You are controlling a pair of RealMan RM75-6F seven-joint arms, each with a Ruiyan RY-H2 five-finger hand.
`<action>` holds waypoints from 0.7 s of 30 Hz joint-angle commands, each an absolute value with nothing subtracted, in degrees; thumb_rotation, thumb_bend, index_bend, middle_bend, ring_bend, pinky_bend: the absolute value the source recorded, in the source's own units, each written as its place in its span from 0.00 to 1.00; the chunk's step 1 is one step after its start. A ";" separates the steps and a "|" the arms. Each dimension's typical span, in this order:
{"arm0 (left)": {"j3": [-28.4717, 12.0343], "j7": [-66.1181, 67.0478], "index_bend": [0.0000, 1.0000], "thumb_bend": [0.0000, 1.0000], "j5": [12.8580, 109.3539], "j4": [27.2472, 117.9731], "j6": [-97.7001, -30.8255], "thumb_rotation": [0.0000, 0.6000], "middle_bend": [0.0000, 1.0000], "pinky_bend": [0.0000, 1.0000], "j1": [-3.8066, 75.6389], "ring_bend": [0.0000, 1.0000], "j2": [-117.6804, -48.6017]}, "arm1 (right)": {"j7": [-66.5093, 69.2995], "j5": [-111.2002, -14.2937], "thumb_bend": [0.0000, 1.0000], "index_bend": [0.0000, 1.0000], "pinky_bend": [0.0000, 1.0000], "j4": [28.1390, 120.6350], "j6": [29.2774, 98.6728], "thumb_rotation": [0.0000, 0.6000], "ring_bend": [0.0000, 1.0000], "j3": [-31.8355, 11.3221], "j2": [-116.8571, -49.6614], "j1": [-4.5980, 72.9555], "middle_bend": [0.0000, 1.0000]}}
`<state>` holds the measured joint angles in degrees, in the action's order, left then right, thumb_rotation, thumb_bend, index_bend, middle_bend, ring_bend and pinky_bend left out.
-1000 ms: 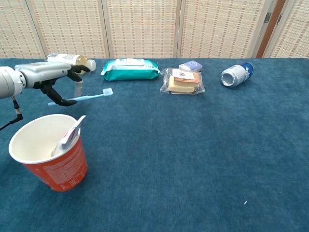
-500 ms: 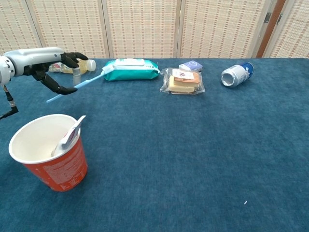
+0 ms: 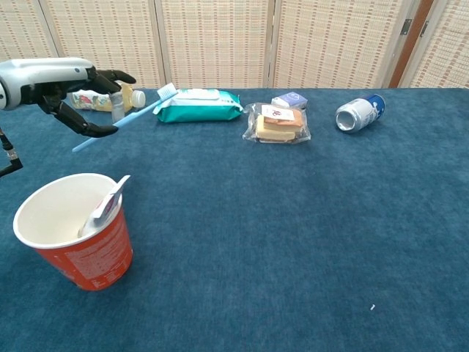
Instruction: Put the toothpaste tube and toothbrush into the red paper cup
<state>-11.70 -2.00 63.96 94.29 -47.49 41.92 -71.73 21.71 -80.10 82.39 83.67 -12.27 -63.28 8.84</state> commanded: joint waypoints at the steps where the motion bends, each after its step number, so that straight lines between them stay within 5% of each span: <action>1: -11.77 -2.52 0.55 0.44 63.26 97.65 -47.97 1.00 0.00 0.00 41.17 0.00 -69.74 | 21.92 -80.27 0.00 0.05 0.37 82.37 83.84 1.00 0.03 -12.32 -63.25 8.87 0.02; 21: -11.90 -6.70 0.55 0.47 64.07 110.73 -49.39 1.00 0.00 0.00 38.83 0.00 -63.34 | 24.00 -81.28 0.00 0.05 0.37 81.61 84.38 1.00 0.03 -11.88 -63.45 8.78 0.02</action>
